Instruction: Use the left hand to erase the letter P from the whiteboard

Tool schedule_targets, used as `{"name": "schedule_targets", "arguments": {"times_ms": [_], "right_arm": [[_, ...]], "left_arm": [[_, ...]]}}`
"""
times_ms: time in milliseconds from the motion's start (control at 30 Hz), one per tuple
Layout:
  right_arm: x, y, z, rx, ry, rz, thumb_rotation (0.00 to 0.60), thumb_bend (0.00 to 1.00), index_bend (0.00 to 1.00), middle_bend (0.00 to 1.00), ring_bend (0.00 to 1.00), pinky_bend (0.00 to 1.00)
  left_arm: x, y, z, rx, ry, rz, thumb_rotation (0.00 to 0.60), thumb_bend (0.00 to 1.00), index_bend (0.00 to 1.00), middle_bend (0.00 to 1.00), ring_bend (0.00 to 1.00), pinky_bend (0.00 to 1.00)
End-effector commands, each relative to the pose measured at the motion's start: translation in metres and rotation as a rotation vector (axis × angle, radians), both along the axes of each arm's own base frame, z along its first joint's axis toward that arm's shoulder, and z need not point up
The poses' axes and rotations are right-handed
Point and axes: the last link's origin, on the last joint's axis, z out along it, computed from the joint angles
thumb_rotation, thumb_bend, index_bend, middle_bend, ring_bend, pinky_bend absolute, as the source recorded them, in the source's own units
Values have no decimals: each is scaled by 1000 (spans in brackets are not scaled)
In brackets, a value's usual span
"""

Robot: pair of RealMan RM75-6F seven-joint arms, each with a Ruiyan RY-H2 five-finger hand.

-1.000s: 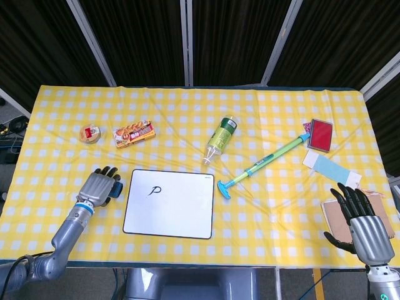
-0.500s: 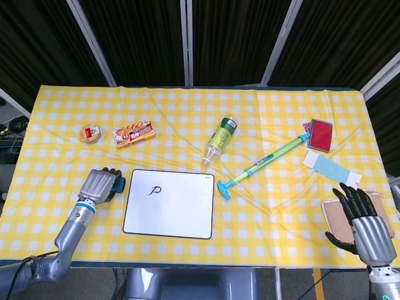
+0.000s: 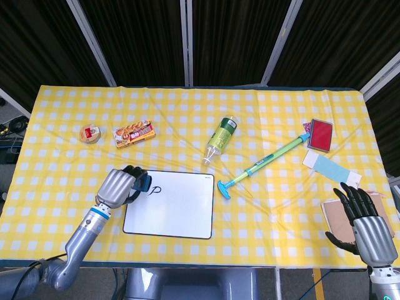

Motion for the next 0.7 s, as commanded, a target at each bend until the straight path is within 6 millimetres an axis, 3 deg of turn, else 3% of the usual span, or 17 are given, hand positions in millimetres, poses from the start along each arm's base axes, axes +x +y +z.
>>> {"name": "schedule_targets", "arguments": {"times_ms": [33, 400, 700], "right_arm": [[-1, 0, 3, -3, -10, -3, 600, 55, 15, 0, 0, 0], [-3, -1, 6, 3, -33, -7, 600, 55, 15, 0, 0, 0], [-6, -3, 7, 9, -44, -17, 600, 55, 9, 0, 0, 0]], "left_arm": [[15, -9, -18, -44, -18, -40, 600, 761, 816, 623, 554, 660], [50, -22, -64, -112, -47, -108, 600, 761, 819, 623, 555, 660], [56, -19, -85, -136, -19, -144, 600, 762, 820, 624, 554, 660]]}}
